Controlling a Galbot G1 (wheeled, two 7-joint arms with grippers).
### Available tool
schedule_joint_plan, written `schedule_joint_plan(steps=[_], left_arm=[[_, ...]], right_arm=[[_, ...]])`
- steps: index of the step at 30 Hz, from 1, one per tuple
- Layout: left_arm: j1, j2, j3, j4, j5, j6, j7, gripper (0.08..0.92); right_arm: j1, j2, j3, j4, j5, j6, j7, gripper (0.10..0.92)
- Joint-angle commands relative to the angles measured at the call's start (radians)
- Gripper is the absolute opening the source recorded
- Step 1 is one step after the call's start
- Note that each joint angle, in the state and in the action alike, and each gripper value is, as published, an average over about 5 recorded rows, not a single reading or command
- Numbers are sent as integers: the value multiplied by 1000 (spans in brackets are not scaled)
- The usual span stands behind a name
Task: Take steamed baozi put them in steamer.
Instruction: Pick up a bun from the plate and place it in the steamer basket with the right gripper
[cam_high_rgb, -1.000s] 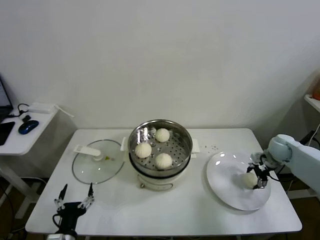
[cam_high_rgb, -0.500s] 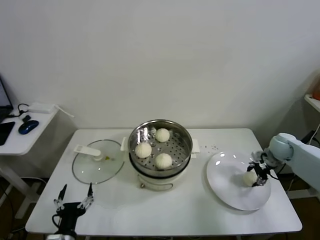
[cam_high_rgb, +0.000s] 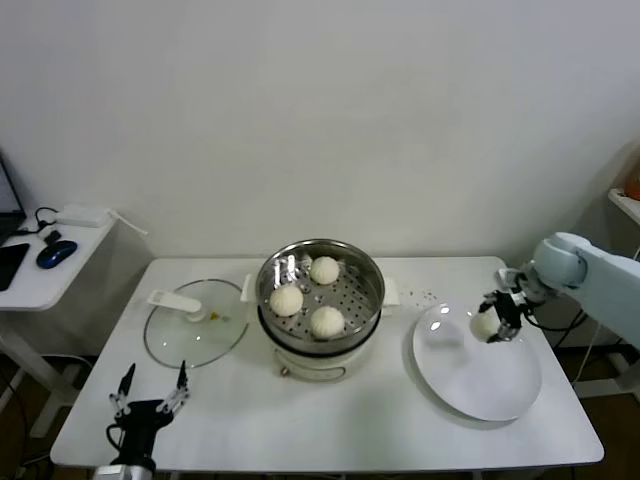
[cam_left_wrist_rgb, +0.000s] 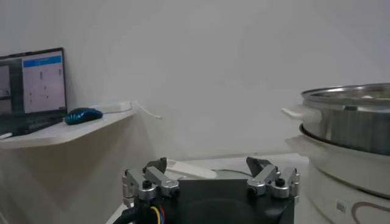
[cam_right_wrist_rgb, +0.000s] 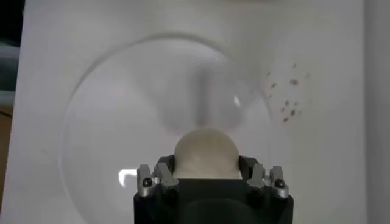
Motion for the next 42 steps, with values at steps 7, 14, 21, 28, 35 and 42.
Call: schedule_joint_plan(steps=[7,14,21,28,35,42], left_arm=[[8,-3,10,-16,10,0,0,823],[10,-8,19,-26,19,-2,3,823],[13,-9,23,-35,22,-3,3,823],[27,-6,16,-38,22,-9,1,823],[29,-4,12,-32,20,-12,1,823],[21,-5,11,-27,20,-9,1,823]], right_arm=[[606,264,-409,66,451,-48,6,679],[628,388,-437,60,546,-80,25,679],[565,468,-440,56,573,-114,64,679],[471,505,-433,5,523,-128,85,679],[377,530,-406,-60,484,-133,98,679],[321,566,-388,-98,473,-135,103,679]])
